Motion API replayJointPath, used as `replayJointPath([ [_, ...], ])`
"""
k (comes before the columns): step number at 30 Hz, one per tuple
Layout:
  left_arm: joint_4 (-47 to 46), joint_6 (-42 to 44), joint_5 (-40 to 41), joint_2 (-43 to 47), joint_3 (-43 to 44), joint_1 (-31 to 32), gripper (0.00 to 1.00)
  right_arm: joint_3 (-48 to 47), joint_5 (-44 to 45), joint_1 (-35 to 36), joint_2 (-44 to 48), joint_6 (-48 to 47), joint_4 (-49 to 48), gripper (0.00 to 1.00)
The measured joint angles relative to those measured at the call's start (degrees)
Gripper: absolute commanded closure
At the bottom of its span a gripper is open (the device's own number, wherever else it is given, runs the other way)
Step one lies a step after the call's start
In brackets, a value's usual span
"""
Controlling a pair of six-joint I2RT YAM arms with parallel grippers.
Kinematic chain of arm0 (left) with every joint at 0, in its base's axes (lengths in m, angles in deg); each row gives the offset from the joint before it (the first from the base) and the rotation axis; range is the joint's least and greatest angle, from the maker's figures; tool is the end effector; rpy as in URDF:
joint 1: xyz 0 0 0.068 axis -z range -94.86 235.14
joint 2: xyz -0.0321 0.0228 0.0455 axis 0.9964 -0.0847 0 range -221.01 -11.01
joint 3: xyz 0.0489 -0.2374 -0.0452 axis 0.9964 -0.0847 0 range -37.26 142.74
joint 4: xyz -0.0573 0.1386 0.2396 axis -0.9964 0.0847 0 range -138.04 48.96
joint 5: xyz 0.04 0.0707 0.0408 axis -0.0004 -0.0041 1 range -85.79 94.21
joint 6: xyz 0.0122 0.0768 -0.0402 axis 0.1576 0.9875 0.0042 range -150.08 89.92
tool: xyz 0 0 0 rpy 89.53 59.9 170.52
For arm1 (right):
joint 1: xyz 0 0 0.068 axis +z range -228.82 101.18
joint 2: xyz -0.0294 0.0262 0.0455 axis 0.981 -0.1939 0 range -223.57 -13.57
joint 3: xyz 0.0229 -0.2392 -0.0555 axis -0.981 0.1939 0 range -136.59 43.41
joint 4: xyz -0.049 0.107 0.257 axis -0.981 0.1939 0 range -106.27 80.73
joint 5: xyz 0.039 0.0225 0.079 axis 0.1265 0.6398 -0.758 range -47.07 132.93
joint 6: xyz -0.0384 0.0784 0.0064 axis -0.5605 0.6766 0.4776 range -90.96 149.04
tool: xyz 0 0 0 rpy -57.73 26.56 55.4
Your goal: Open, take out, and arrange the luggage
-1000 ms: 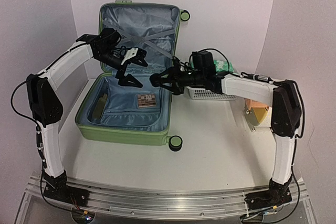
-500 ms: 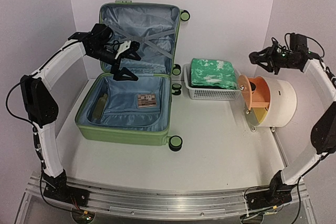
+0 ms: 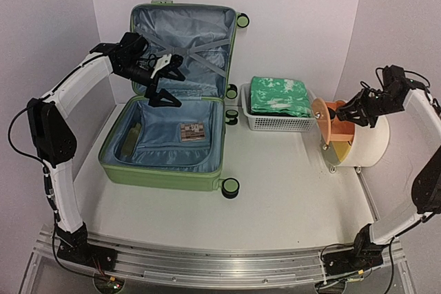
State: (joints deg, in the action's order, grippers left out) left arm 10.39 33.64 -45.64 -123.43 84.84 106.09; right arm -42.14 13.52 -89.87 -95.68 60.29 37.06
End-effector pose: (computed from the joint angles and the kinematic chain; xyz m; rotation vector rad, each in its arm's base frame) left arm 0.3951 -0.2147 0.3432 1.6913 1.3091 -0.6224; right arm 0.3433 -0.0282 0.3158 0.6598 2.3507 0.7834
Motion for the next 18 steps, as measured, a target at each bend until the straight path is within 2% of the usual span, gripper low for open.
replayJointPath([
  [18,-1.70,-1.09,-0.50,-0.03,-0.72,0.00,0.00,-1.35,8.42,3.85,-7.00,-2.67,0.57,0.99],
])
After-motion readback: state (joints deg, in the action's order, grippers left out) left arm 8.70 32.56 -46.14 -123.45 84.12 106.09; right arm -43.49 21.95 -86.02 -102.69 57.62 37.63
